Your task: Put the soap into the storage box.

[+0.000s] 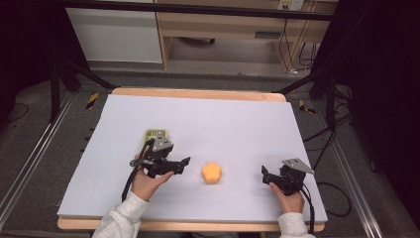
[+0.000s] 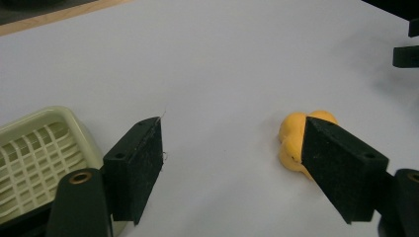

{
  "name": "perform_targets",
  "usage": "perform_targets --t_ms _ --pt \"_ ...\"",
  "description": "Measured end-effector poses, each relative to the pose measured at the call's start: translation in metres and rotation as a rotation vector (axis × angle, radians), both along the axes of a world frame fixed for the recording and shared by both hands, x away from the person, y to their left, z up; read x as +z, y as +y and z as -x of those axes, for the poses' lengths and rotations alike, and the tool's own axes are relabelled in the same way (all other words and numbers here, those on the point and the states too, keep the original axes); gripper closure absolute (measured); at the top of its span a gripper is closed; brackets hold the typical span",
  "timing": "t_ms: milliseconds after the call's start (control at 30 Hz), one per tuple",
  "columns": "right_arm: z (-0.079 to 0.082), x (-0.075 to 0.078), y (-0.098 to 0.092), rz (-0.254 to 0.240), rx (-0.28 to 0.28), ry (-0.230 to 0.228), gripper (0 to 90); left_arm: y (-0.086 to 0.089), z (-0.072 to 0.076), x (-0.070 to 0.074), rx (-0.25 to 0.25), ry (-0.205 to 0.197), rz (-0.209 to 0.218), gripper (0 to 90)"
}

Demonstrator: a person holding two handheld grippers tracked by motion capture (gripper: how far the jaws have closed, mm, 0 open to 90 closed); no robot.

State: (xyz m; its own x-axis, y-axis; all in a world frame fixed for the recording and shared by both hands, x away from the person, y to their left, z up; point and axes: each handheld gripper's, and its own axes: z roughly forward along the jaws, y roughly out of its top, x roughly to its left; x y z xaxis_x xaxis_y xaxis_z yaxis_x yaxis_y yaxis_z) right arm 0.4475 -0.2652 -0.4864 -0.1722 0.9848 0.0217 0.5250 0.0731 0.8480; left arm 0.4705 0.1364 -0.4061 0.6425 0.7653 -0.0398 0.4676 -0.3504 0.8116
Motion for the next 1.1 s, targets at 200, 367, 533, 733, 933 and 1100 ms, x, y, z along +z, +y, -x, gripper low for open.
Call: perform_targets --t_ms 200,367,533,733,933,1100 --pt "-0.001 0.0 0.0 -0.002 0.002 0.006 4.9 -0.009 0.0 0.0 -0.034 0.011 -0.013 23.7" --pt "0.0 0.0 0.0 0.001 0.0 0.003 4.9 -0.018 0.003 -0.002 -0.062 0.02 -0.031 23.4" --pt "0.0 0.0 0.001 0.002 0.001 0.001 4.9 -0.023 0.004 -0.004 -0.078 0.026 -0.036 23.3" --pt "0.0 0.0 0.0 0.002 0.001 0.004 4.9 -0.033 0.004 -0.008 -0.102 0.046 -0.044 23.0" --pt "0.0 0.0 0.0 0.005 0.003 0.003 4.9 -0.044 0.005 -0.013 -0.126 0.052 -0.065 22.5" --pt "0.0 0.0 0.0 0.005 0.004 0.002 4.9 -0.052 0.006 -0.02 -0.141 0.067 -0.089 22.0"
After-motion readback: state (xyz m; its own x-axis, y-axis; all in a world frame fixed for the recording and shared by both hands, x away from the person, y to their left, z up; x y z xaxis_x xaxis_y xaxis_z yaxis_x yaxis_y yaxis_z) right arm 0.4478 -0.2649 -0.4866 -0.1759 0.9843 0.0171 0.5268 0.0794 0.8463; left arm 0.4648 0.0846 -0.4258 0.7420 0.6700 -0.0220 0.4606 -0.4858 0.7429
